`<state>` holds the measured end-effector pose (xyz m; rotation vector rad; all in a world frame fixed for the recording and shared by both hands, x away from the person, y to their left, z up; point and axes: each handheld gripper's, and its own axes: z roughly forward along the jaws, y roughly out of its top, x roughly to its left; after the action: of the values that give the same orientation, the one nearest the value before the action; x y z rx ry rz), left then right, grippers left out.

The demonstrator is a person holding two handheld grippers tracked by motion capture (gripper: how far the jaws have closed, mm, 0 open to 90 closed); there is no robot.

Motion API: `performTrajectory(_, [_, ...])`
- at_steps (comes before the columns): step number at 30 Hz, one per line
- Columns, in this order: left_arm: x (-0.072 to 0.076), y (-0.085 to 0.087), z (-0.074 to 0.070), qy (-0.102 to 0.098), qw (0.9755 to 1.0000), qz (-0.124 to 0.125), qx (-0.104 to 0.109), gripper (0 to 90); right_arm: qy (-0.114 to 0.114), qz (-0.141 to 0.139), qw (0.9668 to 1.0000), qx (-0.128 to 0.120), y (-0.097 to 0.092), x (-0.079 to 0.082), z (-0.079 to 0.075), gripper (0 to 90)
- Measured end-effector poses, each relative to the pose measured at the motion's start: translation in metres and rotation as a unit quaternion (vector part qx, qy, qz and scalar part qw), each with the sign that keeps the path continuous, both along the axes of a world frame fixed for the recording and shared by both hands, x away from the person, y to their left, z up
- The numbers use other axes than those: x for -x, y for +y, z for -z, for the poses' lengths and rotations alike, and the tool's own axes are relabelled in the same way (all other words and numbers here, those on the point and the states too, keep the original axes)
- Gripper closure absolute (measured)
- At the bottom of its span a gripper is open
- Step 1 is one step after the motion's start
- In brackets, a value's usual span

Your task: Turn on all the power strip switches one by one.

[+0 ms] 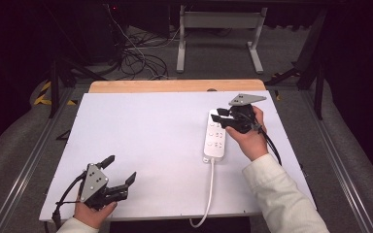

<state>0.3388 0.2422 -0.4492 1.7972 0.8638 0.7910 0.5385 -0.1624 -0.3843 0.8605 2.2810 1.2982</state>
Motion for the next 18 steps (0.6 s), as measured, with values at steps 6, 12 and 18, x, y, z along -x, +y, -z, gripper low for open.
performTrajectory(6, [0.001,0.0,-0.001,-0.002,1.0,-0.001,0.001,16.4,-0.01,-0.021,0.9993,-0.029,-0.021,0.031,0.006,45.0])
performTrajectory(12, [0.002,0.002,-0.002,-0.004,1.0,-0.002,0.002,16.3,-0.027,-0.04,0.998,-0.042,-0.041,0.067,0.025,28.2])
performTrajectory(18, [0.007,0.004,-0.003,-0.002,1.0,0.001,0.004,15.6,-0.014,-0.065,0.9966,-0.05,-0.059,0.099,0.06,21.8])
